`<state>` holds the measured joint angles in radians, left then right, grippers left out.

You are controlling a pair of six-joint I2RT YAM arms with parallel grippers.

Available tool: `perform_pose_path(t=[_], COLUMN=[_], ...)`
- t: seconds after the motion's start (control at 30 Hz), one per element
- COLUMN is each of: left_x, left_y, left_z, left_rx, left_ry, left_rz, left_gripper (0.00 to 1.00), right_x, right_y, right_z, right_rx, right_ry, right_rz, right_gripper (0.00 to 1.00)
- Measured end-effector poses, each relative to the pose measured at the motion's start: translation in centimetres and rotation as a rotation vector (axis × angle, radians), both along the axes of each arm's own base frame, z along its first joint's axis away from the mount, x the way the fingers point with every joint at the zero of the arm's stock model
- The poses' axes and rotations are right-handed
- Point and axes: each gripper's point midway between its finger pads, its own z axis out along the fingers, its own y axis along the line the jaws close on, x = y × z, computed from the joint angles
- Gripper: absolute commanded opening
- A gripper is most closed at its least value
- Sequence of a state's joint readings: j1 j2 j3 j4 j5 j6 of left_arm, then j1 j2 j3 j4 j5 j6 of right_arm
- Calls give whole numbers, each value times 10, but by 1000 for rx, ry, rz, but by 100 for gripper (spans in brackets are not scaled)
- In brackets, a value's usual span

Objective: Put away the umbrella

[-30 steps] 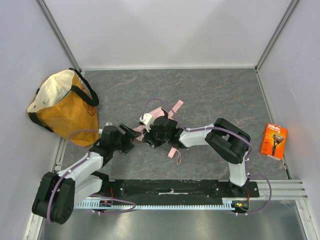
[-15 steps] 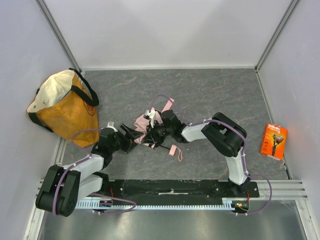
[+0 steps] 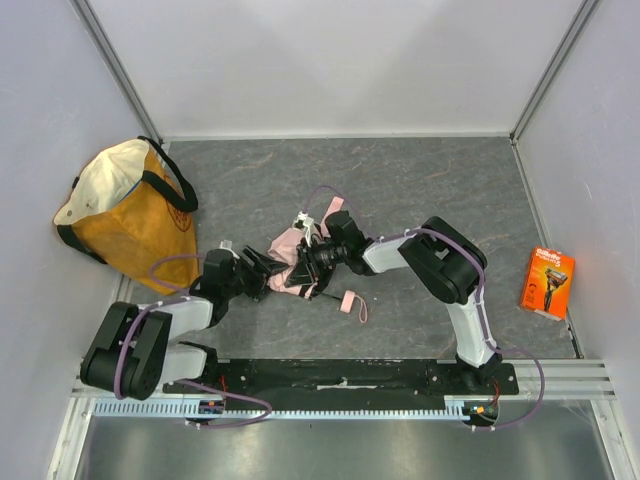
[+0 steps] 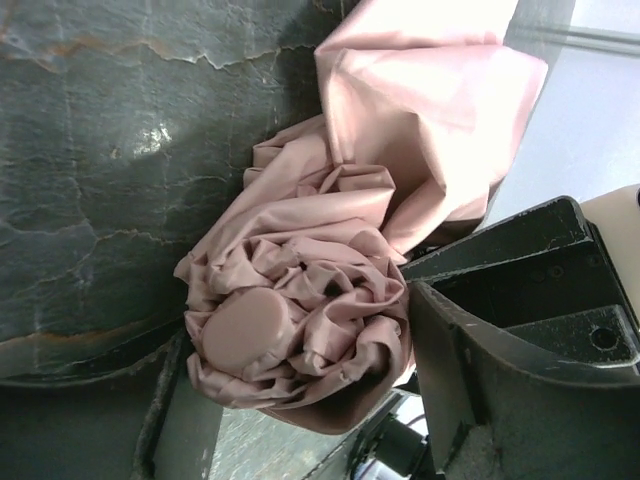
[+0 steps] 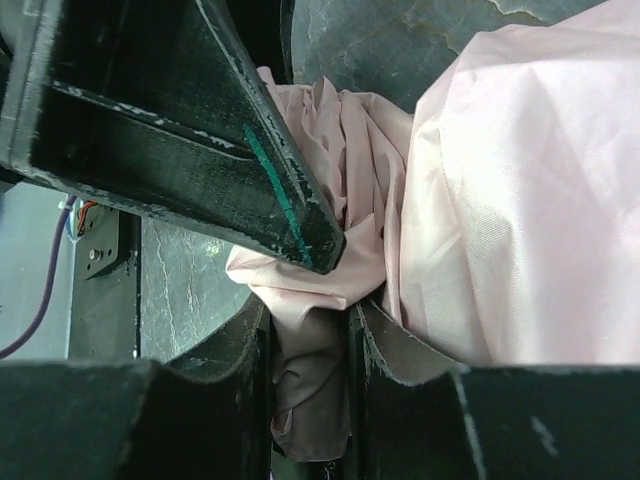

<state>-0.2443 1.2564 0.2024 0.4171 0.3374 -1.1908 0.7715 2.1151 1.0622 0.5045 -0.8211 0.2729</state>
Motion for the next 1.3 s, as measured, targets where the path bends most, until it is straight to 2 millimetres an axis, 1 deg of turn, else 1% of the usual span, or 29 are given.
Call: perform_pose_path(t=[0.07, 0.1, 0.13, 0.17, 0.2, 0.23, 0.3, 0.33, 0.47, 0.5, 0.53, 0.67, 0.7, 0.77, 0.83, 0.97, 1.07, 1.17, 1.3], left_x=[2, 2, 2, 3, 5, 6, 6, 6, 6, 5, 5, 5, 4, 2, -1, -4, -5, -6, -7], left_y=[-2, -2, -2, -2, -3, -3, -3, -3, -5, -7, -9, -13, -14, -16, -18, -18, -18, -18, -18], left_z=[-4, -7, -10, -12, -11, -11, -11, -10, -9, -9, -9, -11, -11, -11, -12, -12, -12, -12, -13], left_rx=[-10, -15, -18, -31, -45, -49, -52, -52, -47, -44, -39, -28, -25, -17, -16, -14, -11, -8, -4], left_ry=[18, 28, 41, 52, 52, 49, 49, 47, 71, 86, 108, 181, 195, 221, 243, 271, 282, 293, 309], left_rz=[4, 10, 15, 26, 34, 37, 40, 40, 34, 29, 22, 4, -2, -13, -25, -31, -31, -31, -31], left_gripper=[51, 39, 33, 24, 18, 13, 2, 2, 2, 2, 2, 2, 2, 2, 2, 2, 2, 2, 2], right_x=[1, 2, 2, 2, 3, 3, 4, 4, 3, 2, 1, -8, -10, -13, -18, -23, -23, -22, -23], right_y=[-1, -2, -3, -4, -5, -5, -6, -6, -7, -8, -8, -6, -6, -7, -11, -25, -36, -38, -35], right_z=[0, 0, 0, 0, -1, -1, 0, 0, 4, 5, 8, 16, 16, 17, 19, 25, 32, 39, 37], right_rx=[-6, -9, -15, -22, -30, -35, -48, -56, -111, -131, -148, -229, -260, -307, -363, -476, -533, -573, -599], right_ry=[17, 24, 34, 42, 50, 53, 50, 47, 15, 3, -9, -84, -112, -162, -227, -383, -498, -622, -704], right_rz=[-4, -4, -5, -7, -11, -12, -19, -23, -75, -97, -116, -177, -196, -224, -252, -305, -334, -346, -343], right_gripper=[0, 0, 0, 0, 0, 4, 19, 28, 51, 59, 64, 71, 74, 77, 78, 80, 82, 83, 82])
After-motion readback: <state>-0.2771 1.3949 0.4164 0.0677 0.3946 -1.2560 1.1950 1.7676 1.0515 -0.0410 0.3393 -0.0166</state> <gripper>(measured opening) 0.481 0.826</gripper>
